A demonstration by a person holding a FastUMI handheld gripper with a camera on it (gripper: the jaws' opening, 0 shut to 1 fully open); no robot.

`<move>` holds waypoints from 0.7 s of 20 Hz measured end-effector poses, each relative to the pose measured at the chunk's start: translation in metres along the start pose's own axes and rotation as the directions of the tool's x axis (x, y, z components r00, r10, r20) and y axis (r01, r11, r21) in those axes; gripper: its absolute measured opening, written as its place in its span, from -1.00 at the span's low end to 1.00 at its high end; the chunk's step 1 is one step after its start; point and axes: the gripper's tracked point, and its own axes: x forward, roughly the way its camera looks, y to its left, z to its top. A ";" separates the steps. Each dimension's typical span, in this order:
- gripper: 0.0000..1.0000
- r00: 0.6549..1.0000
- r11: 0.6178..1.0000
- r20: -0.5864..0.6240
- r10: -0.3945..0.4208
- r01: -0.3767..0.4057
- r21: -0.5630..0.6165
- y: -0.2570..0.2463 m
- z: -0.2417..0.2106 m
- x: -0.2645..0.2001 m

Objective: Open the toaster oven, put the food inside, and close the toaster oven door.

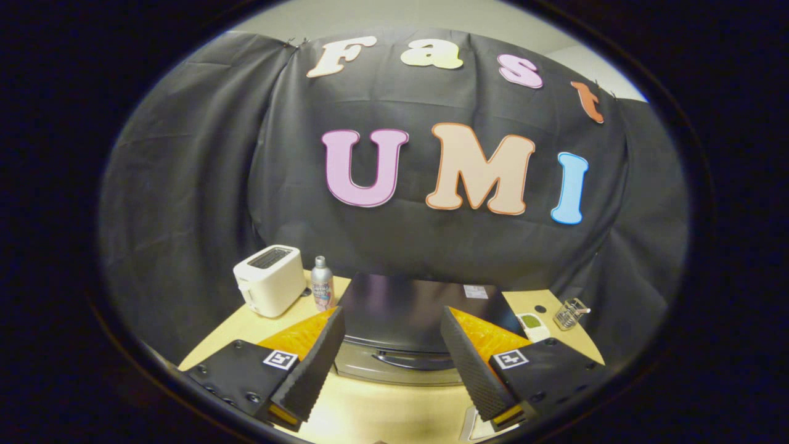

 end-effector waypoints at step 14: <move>0.99 0.994 0.983 -0.067 -0.091 0.101 0.155 -0.034 -0.094 0.060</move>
